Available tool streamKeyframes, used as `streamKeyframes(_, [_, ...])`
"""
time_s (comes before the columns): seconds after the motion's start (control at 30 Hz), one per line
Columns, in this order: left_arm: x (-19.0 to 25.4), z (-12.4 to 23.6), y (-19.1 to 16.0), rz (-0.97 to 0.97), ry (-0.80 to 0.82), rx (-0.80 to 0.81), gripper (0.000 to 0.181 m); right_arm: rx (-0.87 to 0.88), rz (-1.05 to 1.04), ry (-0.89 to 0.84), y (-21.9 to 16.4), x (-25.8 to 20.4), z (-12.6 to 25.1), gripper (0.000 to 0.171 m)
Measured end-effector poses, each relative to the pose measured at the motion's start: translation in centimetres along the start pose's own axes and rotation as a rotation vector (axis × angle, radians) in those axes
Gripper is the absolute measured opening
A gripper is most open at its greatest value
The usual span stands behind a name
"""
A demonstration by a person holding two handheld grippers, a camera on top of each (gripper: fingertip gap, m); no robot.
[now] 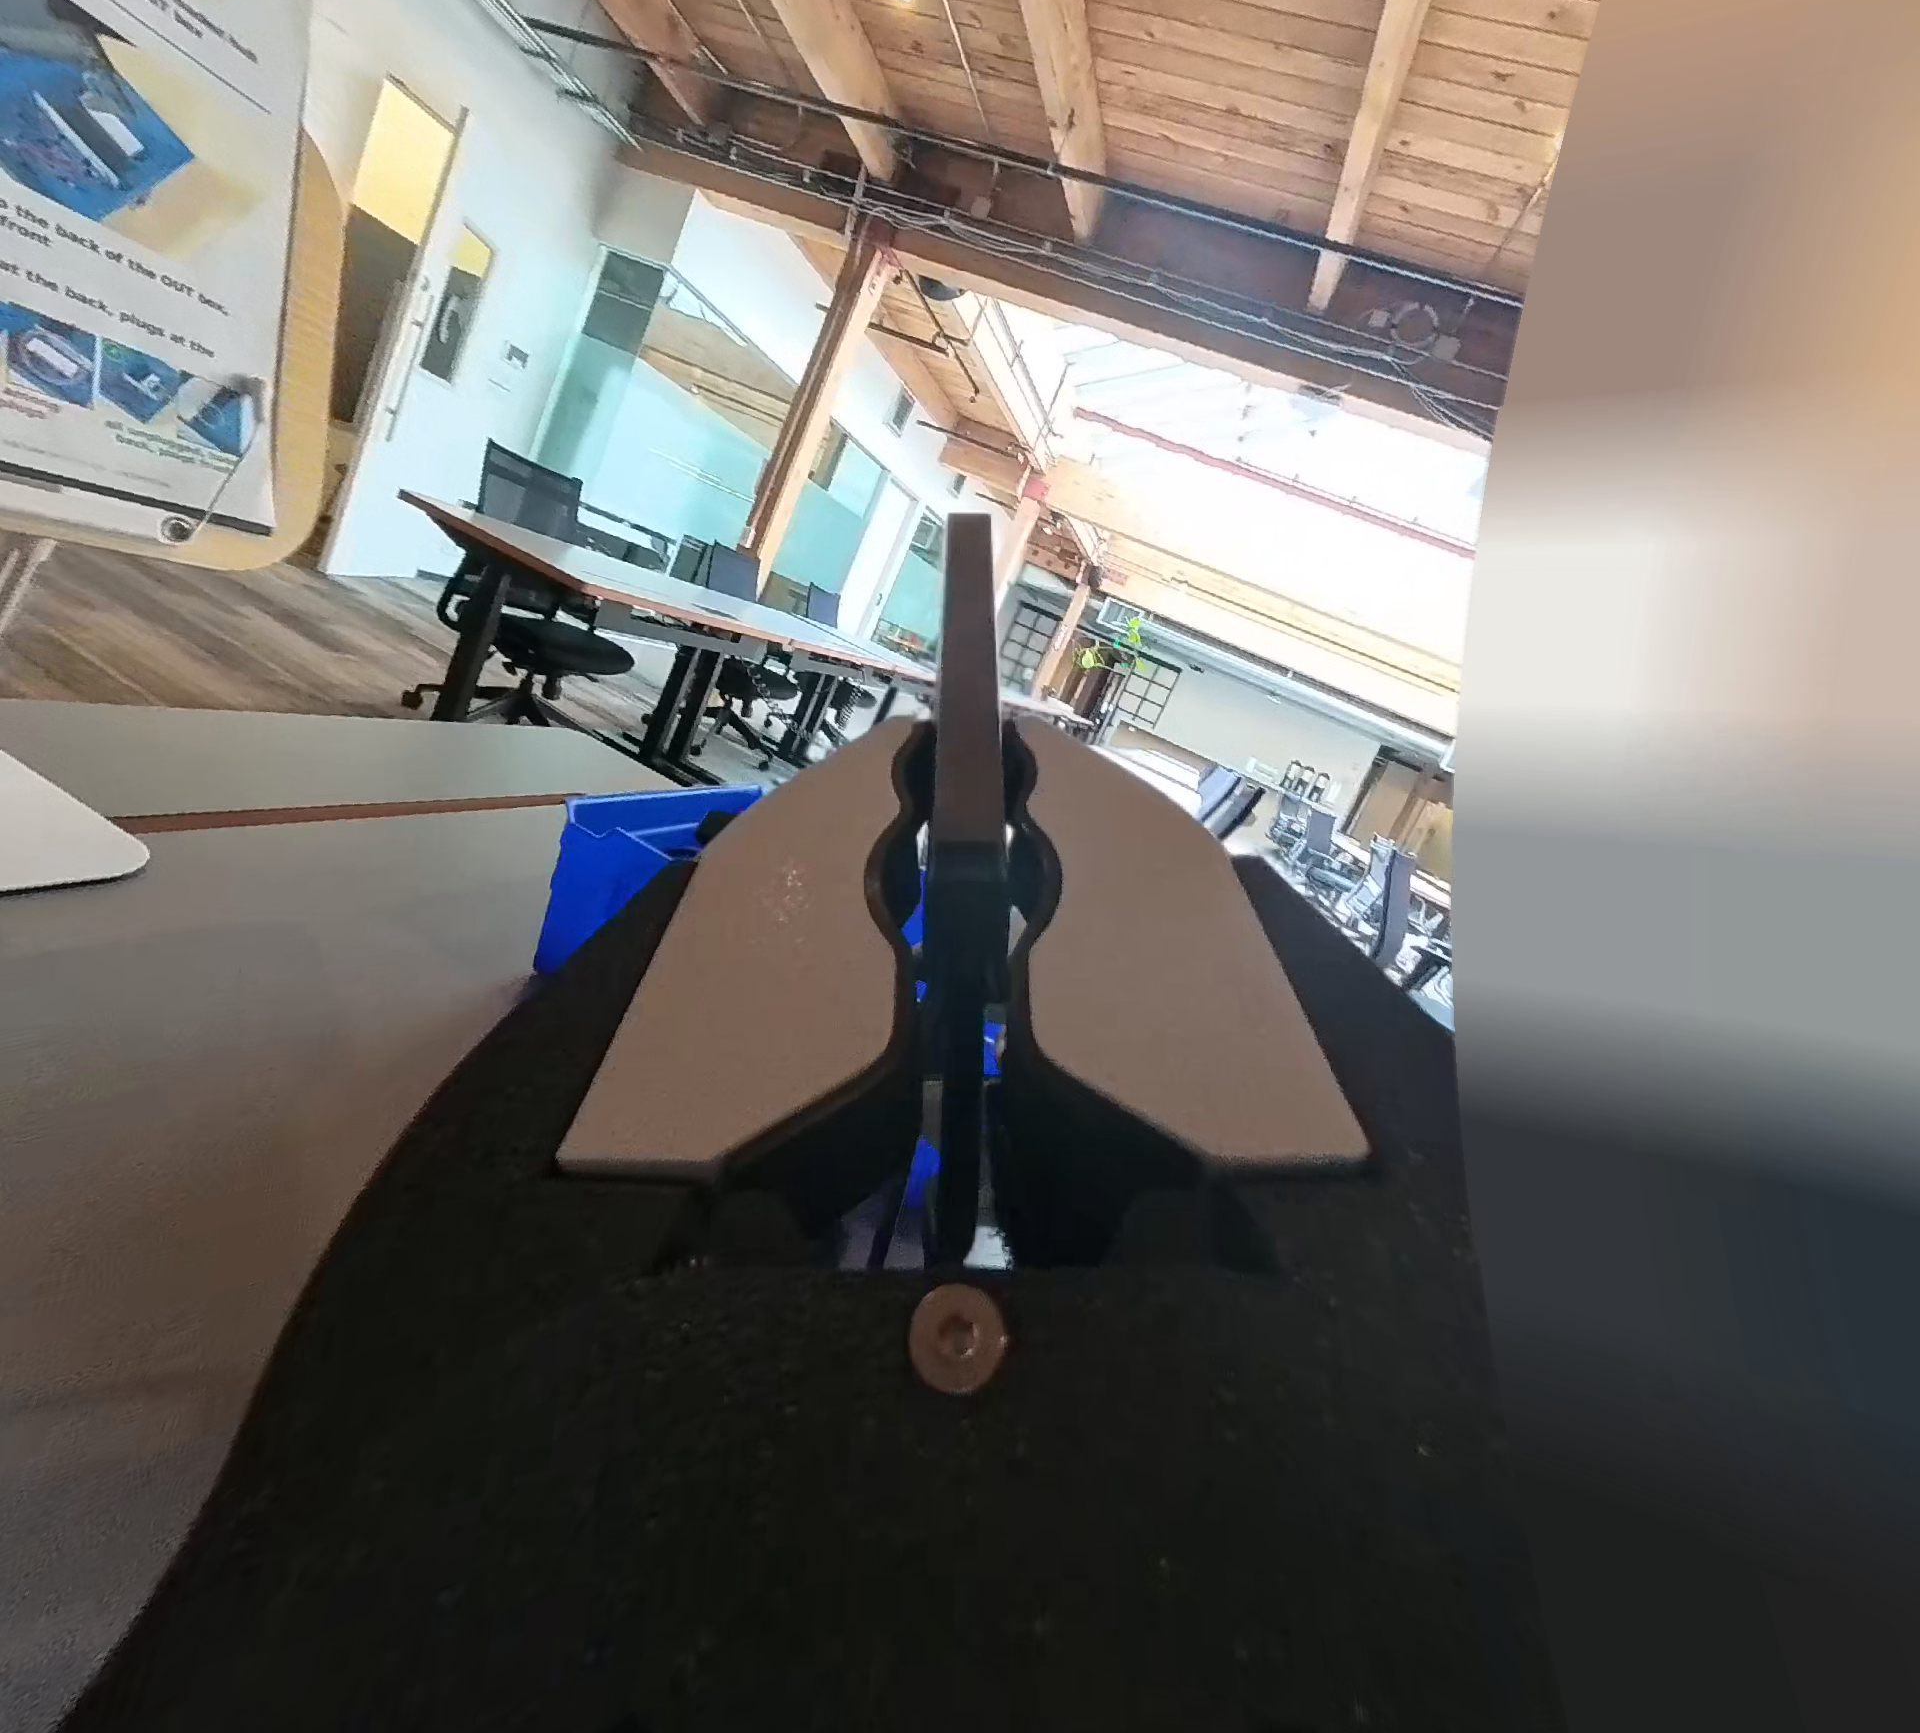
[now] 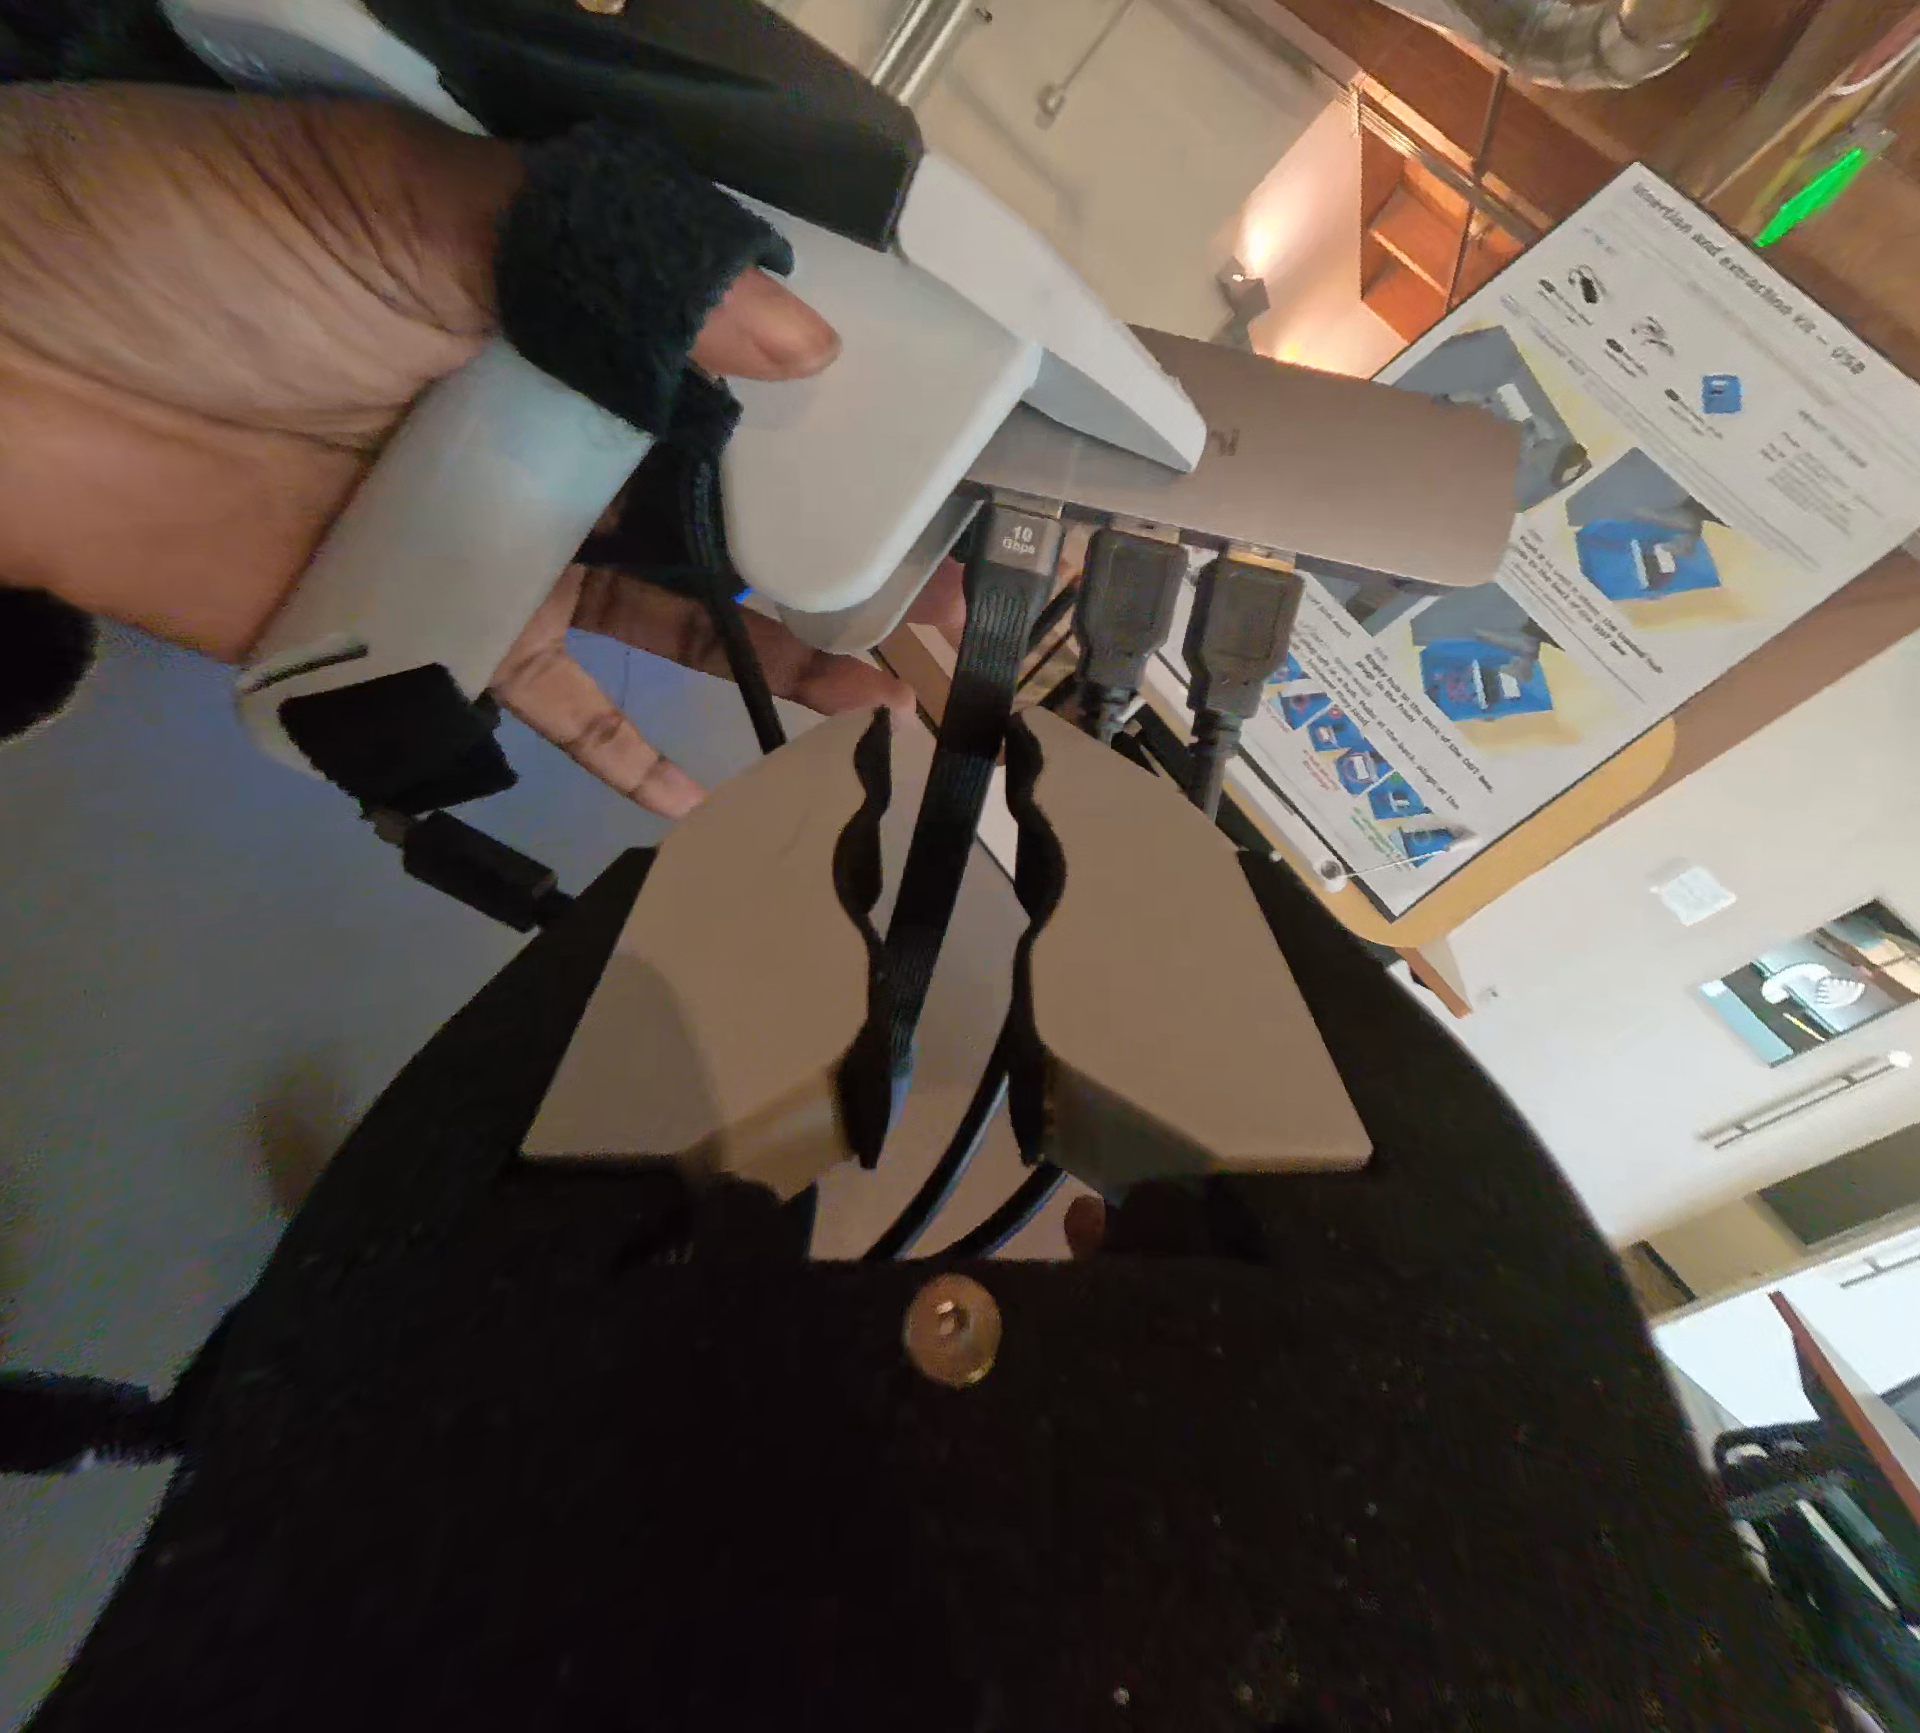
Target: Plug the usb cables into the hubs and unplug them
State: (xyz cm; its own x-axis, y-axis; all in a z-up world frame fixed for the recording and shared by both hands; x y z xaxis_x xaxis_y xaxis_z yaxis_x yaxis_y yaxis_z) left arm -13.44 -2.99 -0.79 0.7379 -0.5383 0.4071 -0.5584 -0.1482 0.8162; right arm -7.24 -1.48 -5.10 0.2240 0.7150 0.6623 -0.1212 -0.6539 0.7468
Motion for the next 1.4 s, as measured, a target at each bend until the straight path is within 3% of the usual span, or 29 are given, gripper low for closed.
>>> streamKeyframes(0.27, [0.4, -0.8, -0.8, 0.028, 0.007, 0.028, 0.012, -0.011, 0.015, -0.081, -0.5, 1.3, -0.3, 0.009])
streamKeyframes(0.43, [1.0, -0.5, -0.3, 0.027, -0.090, -0.012, 0.014, 0.100, -0.003, -0.089, -0.3, 1.2, 0.0, 0.008])
streamKeyframes(0.6, [2.3, 0.5, 2.0, -0.078, -0.274, 0.029, 0.045, 0.097, -0.007, 0.067, 0.7, 3.3, 0.3, 0.008])
streamKeyframes(0.67, [2.6, 2.0, 3.7, -0.221, -0.308, 0.080, 0.050, 0.082, 0.012, 0.148, 1.0, 4.1, 0.5, 0.007])
streamKeyframes(0.77, [2.4, 4.1, 4.2, -0.676, -0.233, -0.003, 0.053, 0.073, 0.012, 0.319, 1.3, 4.1, 1.2, 0.007])
streamKeyframes(0.87, [1.2, 4.6, 2.6, -1.214, -0.070, -0.238, 0.052, 0.078, 0.041, 0.414, 1.5, 3.6, 1.8, 0.007])
streamKeyframes(0.93, [0.6, 4.2, 1.4, -1.407, 0.005, -0.396, 0.055, 0.071, 0.062, 0.497, 1.5, 2.9, 2.1, 0.007])
streamKeyframes(1.17, [2.7, 3.7, 0.2, -1.850, -0.098, -0.466, 0.055, -0.064, 0.218, 0.758, 0.8, 1.9, 2.8, 0.007])
streamKeyframes(1.27, [3.8, 4.2, -0.2, -1.927, -0.166, -0.508, 0.054, -0.130, 0.306, 0.851, 0.5, 0.9, 3.0, 0.007])
streamKeyframes(1.4, [3.8, 4.5, -2.3, -2.002, -0.250, -0.680, 0.056, -0.175, 0.412, 0.947, 0.2, -0.9, 3.2, 0.008])
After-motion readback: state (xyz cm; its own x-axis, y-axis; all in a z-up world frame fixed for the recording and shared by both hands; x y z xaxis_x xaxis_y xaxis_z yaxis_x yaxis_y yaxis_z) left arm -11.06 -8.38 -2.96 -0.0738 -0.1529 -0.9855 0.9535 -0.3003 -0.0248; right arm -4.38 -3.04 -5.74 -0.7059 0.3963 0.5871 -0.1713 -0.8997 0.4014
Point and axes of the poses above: each gripper's, where its closed fingertips meet, z back along the fingers, y out of its top, x = y × z across the jaws, the point moved 4 cm from there along z, back along the fingers, and after that the axes turned 2 degrees about x, right-handed, at the moved point
